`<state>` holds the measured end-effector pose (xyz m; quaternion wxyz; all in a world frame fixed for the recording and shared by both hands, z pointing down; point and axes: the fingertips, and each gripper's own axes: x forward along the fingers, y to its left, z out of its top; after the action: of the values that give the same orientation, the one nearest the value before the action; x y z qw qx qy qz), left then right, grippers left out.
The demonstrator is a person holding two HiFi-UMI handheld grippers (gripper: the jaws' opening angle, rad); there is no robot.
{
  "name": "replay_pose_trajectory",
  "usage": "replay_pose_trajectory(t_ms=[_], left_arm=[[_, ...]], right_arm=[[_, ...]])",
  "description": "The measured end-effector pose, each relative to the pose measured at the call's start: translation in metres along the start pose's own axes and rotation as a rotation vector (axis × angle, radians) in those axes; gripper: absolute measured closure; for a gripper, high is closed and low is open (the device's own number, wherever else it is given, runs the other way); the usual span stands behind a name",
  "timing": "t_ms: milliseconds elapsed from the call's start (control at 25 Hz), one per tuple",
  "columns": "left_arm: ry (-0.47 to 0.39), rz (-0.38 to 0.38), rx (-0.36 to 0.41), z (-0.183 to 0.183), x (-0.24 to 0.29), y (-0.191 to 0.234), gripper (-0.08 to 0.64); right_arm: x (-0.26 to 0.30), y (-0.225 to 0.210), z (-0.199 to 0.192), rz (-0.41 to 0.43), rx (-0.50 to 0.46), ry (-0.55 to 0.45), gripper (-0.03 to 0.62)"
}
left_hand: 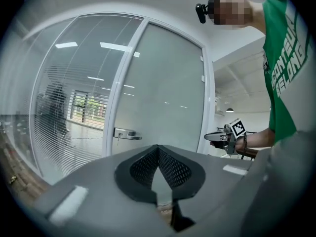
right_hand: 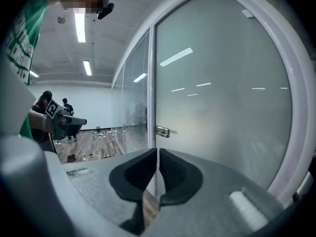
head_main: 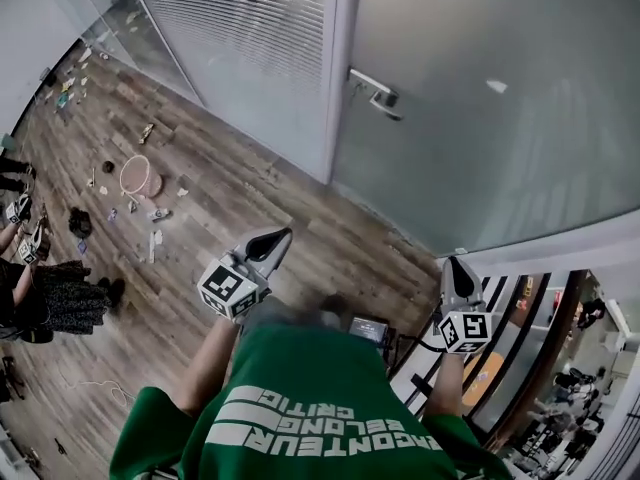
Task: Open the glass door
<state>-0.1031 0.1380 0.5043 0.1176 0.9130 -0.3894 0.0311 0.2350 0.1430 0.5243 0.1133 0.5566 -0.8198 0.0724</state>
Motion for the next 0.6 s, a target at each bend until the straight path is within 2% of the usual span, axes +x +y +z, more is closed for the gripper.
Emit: replay_pose_trajectory(t_ms=[200,360,440,600], left_arm=[[-0.045,0.051,-0.004,0.007,0.005,0.008,0.543],[-0.038,0.075,-0.027,0.004,0.008,0.026,0.543],[-0.026,0.071,-0.043,0.000,0.019,0.035,0.543],[-0.067,0.044,-0.039,0.013,0.052,0.059,0.543]], right_arm=[[0.051,0.000,0.016,0.101,-0.027,-0.005,0.578],[0.097,0.017,0.030,0.182,-0.067,-0.015,0.568],[0.118,0.018,0.035,0.199,-0.093,-0.005,0.566],[0.159,0.012,0.051,0.208,-0.123,0.017,0.561]])
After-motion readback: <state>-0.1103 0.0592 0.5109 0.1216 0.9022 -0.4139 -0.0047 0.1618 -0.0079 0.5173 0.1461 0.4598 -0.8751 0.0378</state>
